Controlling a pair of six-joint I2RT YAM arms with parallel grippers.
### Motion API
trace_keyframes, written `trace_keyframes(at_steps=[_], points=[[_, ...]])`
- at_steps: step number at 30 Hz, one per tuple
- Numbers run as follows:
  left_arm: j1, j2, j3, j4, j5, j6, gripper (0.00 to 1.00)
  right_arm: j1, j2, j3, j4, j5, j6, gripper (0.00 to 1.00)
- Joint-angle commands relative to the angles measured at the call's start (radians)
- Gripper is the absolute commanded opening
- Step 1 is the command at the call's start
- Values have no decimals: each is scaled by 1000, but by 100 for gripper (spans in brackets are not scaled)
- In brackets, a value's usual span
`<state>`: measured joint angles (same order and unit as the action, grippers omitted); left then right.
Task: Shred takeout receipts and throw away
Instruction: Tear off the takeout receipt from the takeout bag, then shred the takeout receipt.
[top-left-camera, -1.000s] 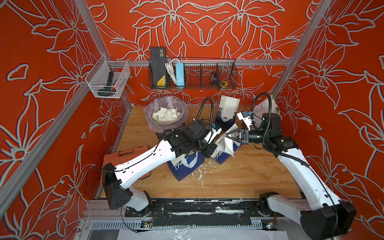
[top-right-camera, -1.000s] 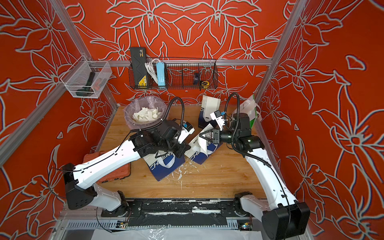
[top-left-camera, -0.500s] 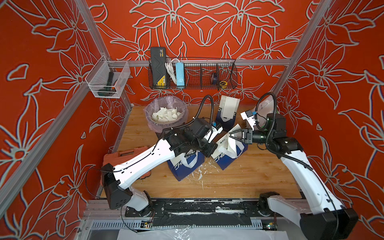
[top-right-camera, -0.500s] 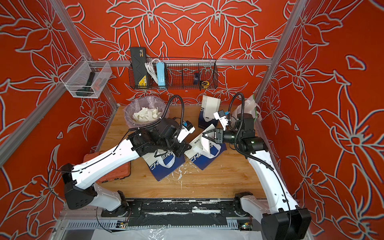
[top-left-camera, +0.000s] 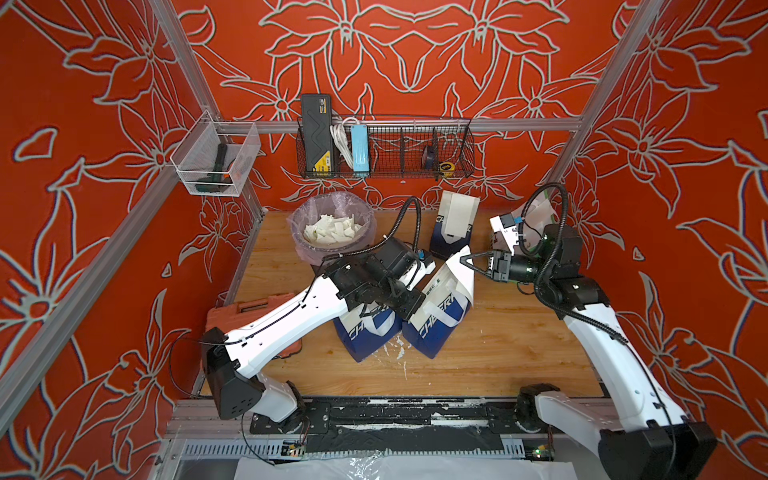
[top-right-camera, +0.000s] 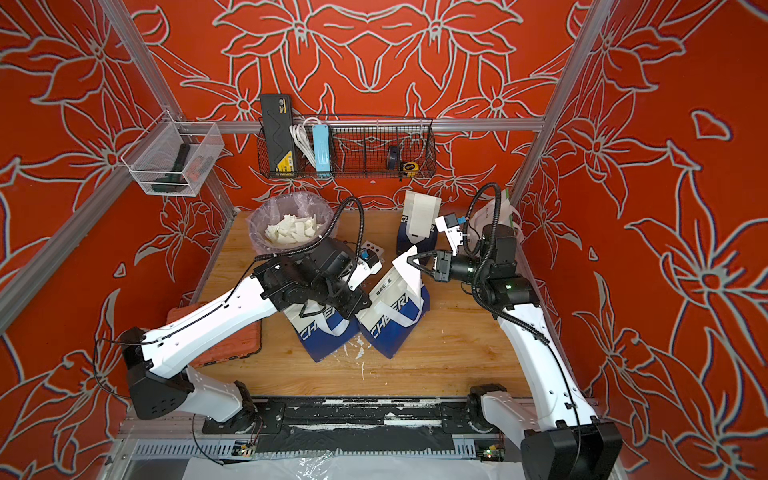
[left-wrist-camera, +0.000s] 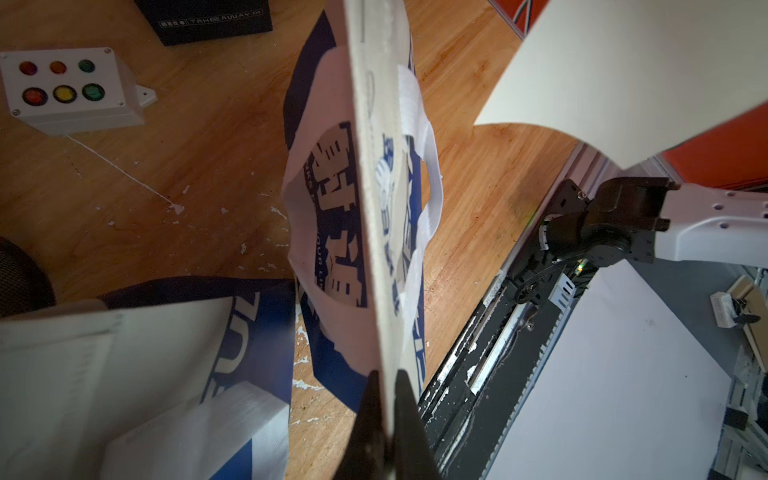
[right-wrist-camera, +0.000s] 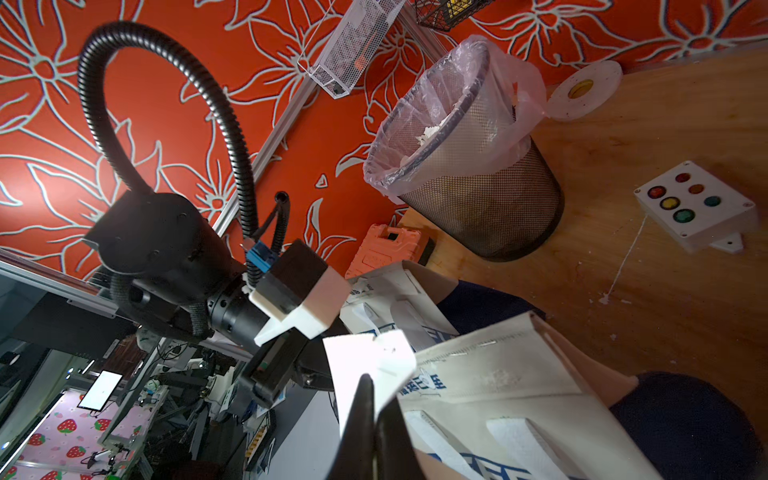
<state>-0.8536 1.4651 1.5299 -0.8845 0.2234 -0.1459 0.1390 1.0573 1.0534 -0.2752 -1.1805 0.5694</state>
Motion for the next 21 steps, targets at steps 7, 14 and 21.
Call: trace_keyframes(at_steps=[7,14,21], points=[[31,-19,87,-49,31,-2,36,60,29,54,79,127,-18,0],[95,-17,189,-2,102,39,62,148,72,143,116,294,3,0],[270,-42,234,164,182,128,76,283,191,309,127,519,28,0]])
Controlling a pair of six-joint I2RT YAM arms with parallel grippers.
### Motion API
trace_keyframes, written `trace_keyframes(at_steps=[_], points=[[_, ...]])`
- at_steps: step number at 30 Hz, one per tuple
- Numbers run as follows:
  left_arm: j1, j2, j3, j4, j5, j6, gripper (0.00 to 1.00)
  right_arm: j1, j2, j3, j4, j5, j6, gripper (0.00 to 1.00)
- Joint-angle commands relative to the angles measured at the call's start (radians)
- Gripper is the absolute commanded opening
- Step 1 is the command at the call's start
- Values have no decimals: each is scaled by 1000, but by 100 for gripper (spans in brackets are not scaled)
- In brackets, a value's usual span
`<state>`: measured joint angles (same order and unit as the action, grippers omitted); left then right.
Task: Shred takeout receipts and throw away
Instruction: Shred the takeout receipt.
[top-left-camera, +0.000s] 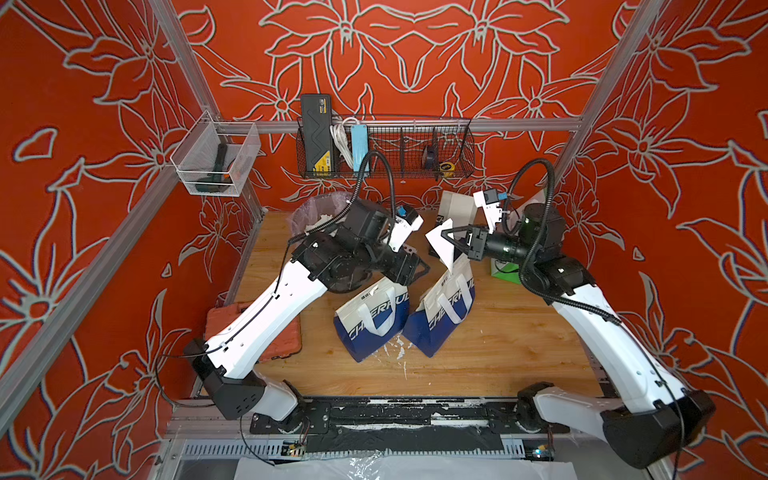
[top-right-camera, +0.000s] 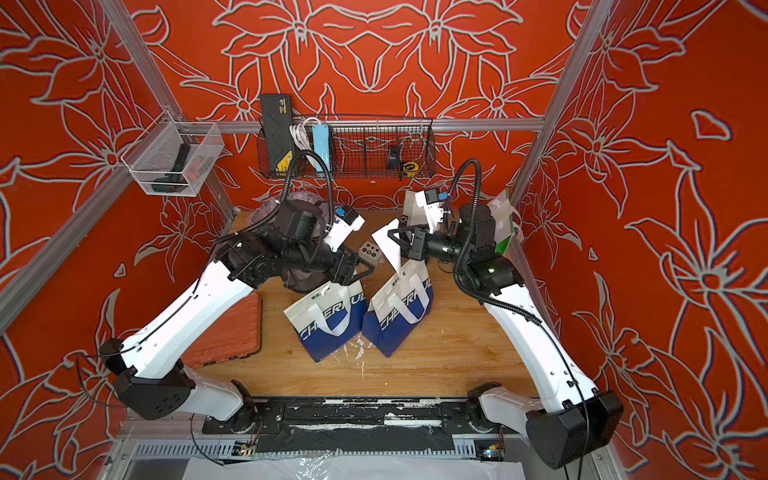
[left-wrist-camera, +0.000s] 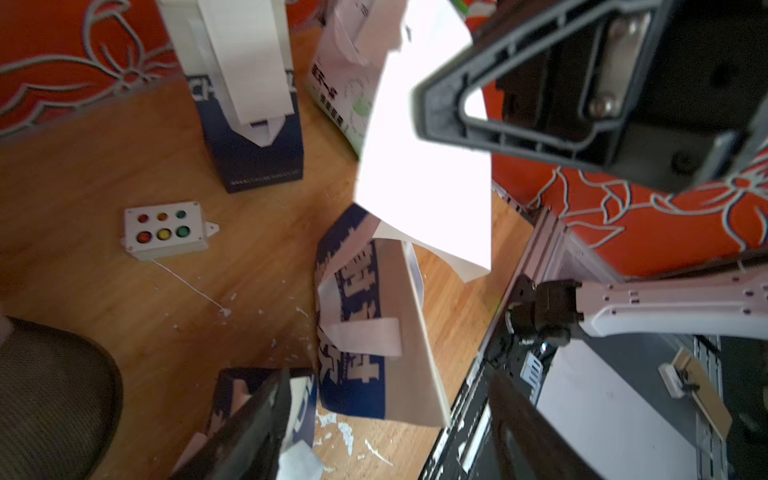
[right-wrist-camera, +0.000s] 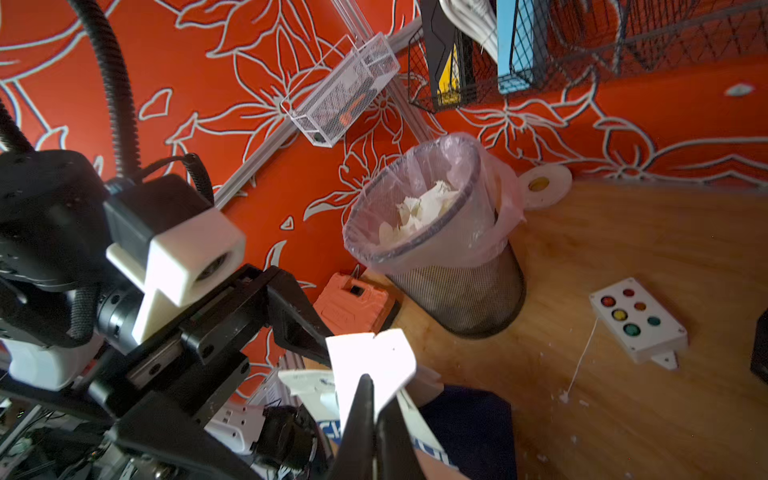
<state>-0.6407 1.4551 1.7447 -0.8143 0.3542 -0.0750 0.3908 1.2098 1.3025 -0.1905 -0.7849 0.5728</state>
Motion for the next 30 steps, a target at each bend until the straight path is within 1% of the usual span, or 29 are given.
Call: trace_keyframes(at_steps=[1,3,5,6,8,11,13,15,17,20,23,27,30], points=[[72,-43,4,141,53,83,77,48,63,90,45,145,30,0],[90,-76,-62,260,40,114,81,83,108,149,42,197,26,0],[114,-95,-106,365,45,123,81,119,148,200,37,260,17,0],[124,-100,-122,406,33,128,81,133,171,226,38,295,17,0],[133,-112,-145,472,-28,141,82,155,212,275,26,352,18,0],[133,-158,-236,608,-91,225,82,194,281,358,0,432,21,0],[132,-178,-288,684,-107,271,81,221,322,397,6,481,30,0],[133,-173,-292,691,-128,288,80,244,358,439,-1,513,40,0],[127,-163,-295,683,-195,327,78,264,390,479,-15,552,39,0],[126,-153,-312,706,-259,372,76,296,423,532,-39,599,23,0],[126,-140,-321,744,-260,382,74,319,446,558,-41,628,30,0],[127,-94,-295,720,-288,398,71,343,463,581,-46,650,45,0],[127,-81,-300,725,-311,409,70,351,464,581,-40,658,68,0]])
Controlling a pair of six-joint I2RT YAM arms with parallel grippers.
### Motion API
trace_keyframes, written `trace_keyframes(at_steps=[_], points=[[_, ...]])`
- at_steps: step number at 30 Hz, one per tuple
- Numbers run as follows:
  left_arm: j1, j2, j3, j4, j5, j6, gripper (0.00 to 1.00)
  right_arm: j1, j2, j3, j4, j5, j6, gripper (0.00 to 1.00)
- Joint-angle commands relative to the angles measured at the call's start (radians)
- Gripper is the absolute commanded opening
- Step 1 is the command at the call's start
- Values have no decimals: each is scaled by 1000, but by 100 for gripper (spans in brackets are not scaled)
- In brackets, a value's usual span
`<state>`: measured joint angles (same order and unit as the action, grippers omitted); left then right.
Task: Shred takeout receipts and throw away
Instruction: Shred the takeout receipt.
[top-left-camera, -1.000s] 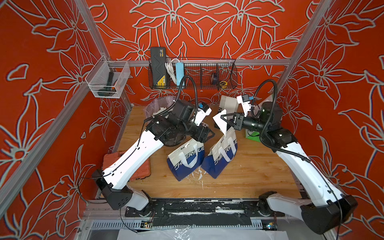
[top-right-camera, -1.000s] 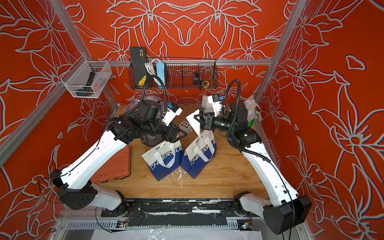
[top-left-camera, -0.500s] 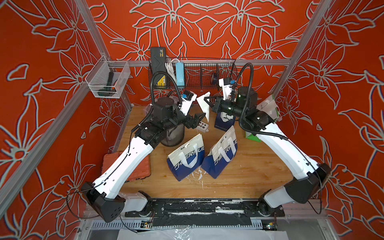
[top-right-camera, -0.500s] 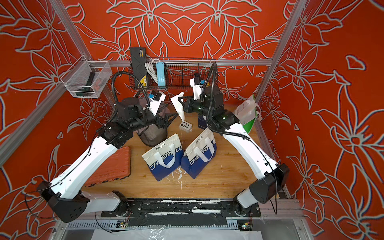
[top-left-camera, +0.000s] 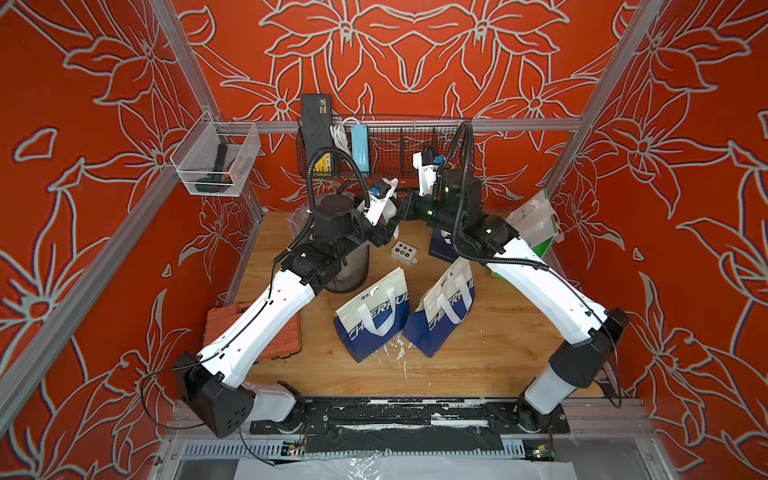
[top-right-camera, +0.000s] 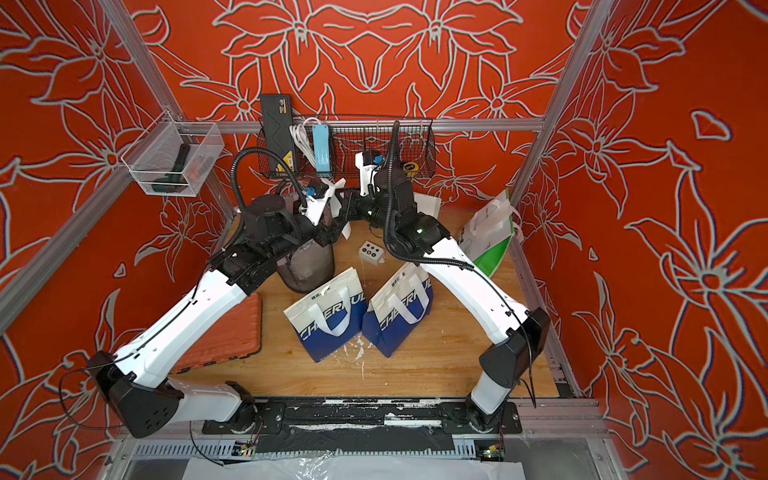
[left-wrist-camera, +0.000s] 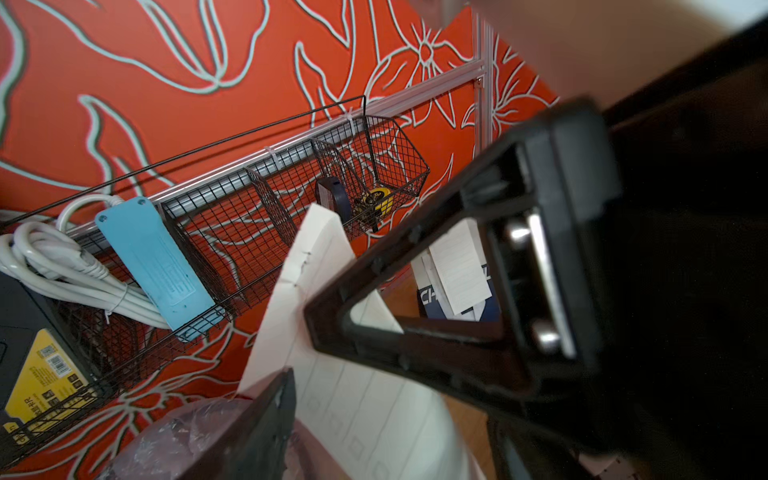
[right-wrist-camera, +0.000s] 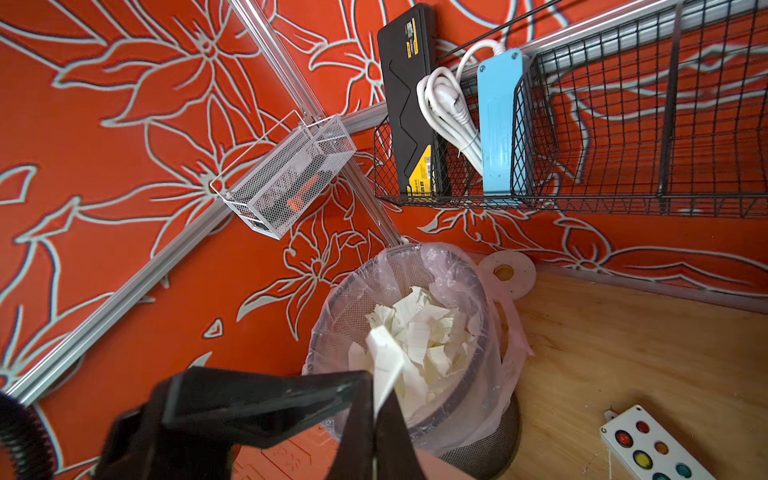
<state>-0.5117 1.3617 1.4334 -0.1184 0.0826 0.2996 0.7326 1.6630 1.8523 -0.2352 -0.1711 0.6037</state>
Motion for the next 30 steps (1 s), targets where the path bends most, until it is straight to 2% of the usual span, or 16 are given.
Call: trace_keyframes(at_steps=[1,6,9,13,20,26,30], points=[[-3,19,13,30,-61,36,70,10,12,30,4,41,45,0],[-2,39,43,34,-140,24,59,21,9,16,3,38,65,0],[-2,24,32,63,-122,19,49,24,4,3,1,55,58,0],[-2,0,14,71,-90,21,45,22,4,-1,-11,68,45,0],[-2,-23,18,66,-78,39,1,23,10,-10,-14,60,30,0],[9,-29,57,10,-69,49,0,22,-1,-43,-28,58,-21,0],[69,-30,83,-41,-17,20,0,19,-18,-74,-20,47,-61,0]])
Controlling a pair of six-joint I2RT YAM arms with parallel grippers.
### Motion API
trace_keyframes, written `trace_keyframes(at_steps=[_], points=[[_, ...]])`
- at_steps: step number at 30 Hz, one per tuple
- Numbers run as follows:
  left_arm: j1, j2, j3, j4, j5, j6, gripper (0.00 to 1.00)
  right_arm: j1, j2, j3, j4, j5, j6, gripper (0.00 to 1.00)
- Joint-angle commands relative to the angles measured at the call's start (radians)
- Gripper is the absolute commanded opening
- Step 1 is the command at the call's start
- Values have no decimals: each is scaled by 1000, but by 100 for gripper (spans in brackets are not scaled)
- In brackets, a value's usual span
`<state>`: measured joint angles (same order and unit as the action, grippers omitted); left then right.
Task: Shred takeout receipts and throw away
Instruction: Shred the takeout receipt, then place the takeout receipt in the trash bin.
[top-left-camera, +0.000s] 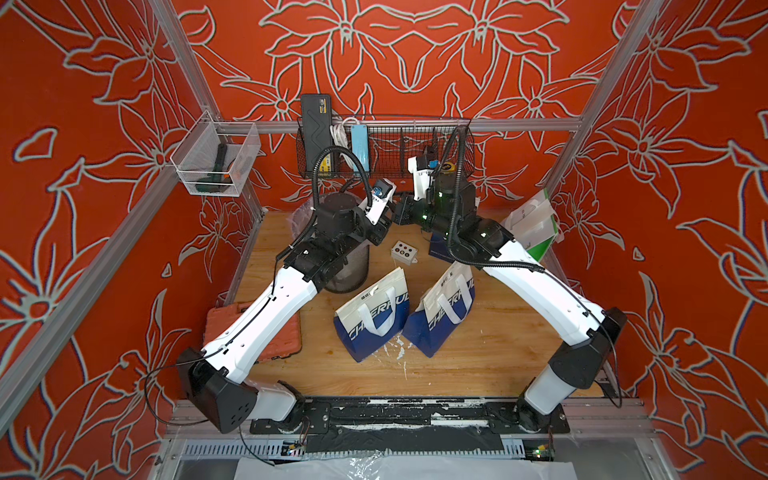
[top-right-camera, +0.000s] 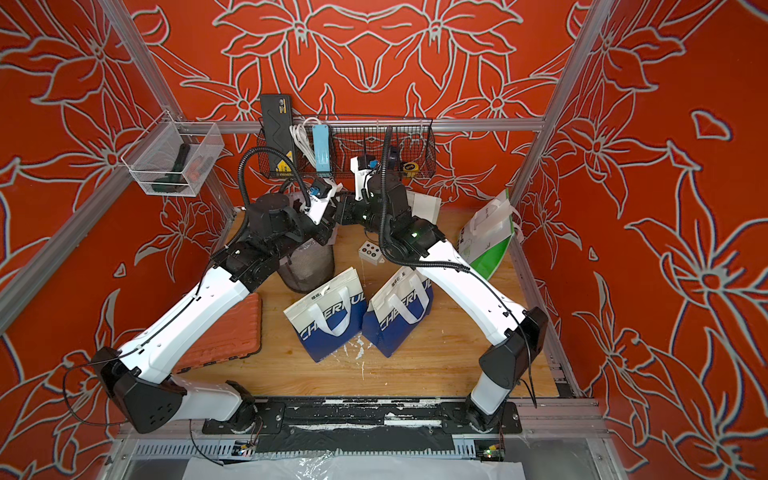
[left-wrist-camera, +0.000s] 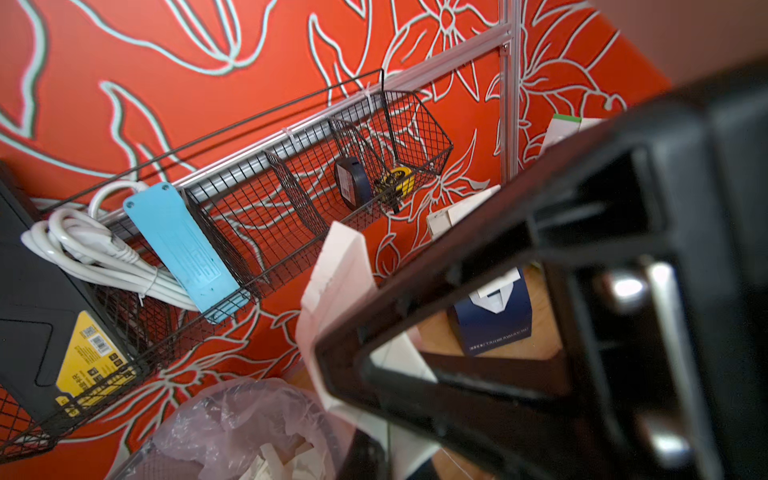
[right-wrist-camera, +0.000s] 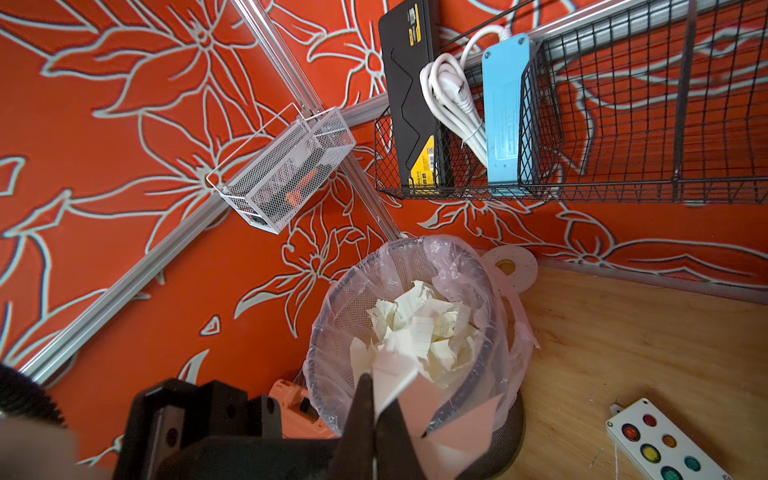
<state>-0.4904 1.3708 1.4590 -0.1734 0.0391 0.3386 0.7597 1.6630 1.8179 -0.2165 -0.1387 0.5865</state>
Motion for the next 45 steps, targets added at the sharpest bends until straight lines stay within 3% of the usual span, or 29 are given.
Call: trace_keyframes(at_steps=[1,12,18,22,27,31,36,45], points=[[65,-38,60,1,42,-23,0,-10,-26,-57,-13,-5,-31,0],[281,-31,113,-111,185,-95,0,-20,-60,-97,134,-179,-19,0],[366,-43,121,-104,227,-144,0,-32,-46,-82,110,-182,-80,0],[429,-73,95,-59,284,-223,0,-47,55,13,72,-257,-138,0],[445,-76,92,-30,364,-359,0,-45,226,164,59,-374,-261,0],[448,-77,83,10,431,-460,0,-45,383,359,-66,-440,-406,28],[453,-64,87,6,455,-465,0,-46,531,556,-198,-500,-570,48],[507,-20,78,-15,568,-411,0,-103,490,401,247,-730,-416,69]])
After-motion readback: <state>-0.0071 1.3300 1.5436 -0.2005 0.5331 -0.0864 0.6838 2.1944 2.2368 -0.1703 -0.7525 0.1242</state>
